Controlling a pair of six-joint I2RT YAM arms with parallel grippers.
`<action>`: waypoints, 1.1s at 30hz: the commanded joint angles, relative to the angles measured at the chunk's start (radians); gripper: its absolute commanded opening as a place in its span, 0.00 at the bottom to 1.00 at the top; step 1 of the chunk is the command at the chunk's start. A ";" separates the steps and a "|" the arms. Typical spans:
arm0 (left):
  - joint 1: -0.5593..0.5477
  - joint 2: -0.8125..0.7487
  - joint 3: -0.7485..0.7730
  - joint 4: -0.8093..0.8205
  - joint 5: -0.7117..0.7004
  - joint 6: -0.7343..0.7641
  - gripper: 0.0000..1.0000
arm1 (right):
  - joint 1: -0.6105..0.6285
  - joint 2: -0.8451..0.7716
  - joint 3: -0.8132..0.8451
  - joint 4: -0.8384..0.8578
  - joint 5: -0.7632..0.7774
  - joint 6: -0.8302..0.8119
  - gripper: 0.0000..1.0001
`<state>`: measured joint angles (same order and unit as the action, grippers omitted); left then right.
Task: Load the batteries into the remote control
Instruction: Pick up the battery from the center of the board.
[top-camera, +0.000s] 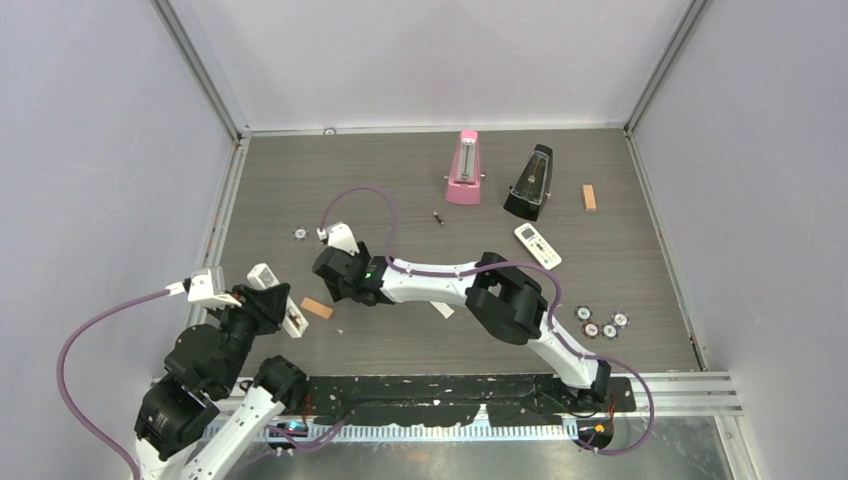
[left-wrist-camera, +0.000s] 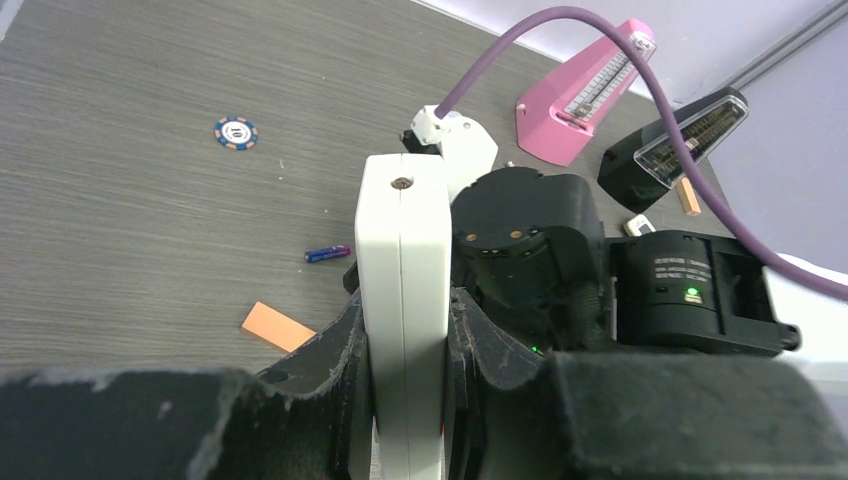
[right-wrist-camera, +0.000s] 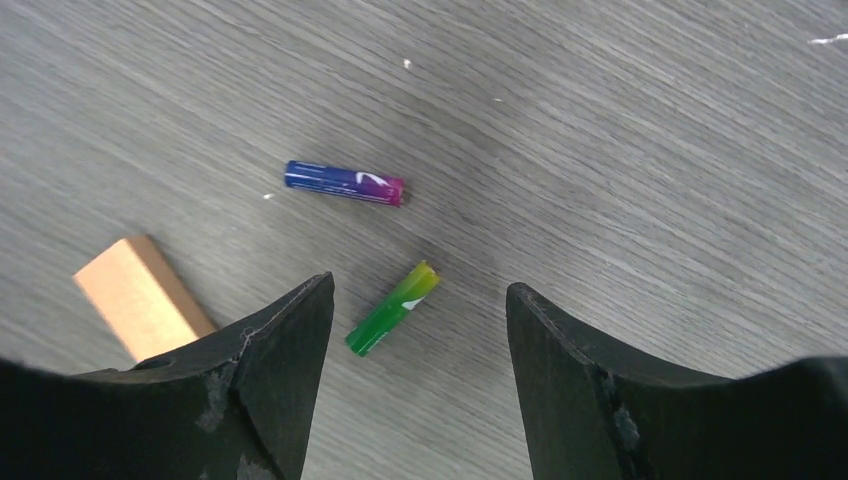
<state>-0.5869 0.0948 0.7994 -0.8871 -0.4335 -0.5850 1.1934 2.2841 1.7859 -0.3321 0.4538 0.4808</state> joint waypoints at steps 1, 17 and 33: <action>0.000 -0.014 0.024 0.052 0.018 0.030 0.00 | -0.005 0.022 0.075 -0.086 0.078 0.078 0.69; 0.000 -0.043 0.024 0.040 0.028 0.033 0.00 | 0.002 0.101 0.167 -0.242 0.098 0.142 0.50; 0.001 -0.052 0.005 0.046 0.076 0.002 0.00 | 0.006 0.018 0.012 -0.287 0.064 0.240 0.16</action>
<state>-0.5869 0.0532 0.7994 -0.8875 -0.3832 -0.5716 1.1957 2.3257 1.8374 -0.5289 0.5194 0.6888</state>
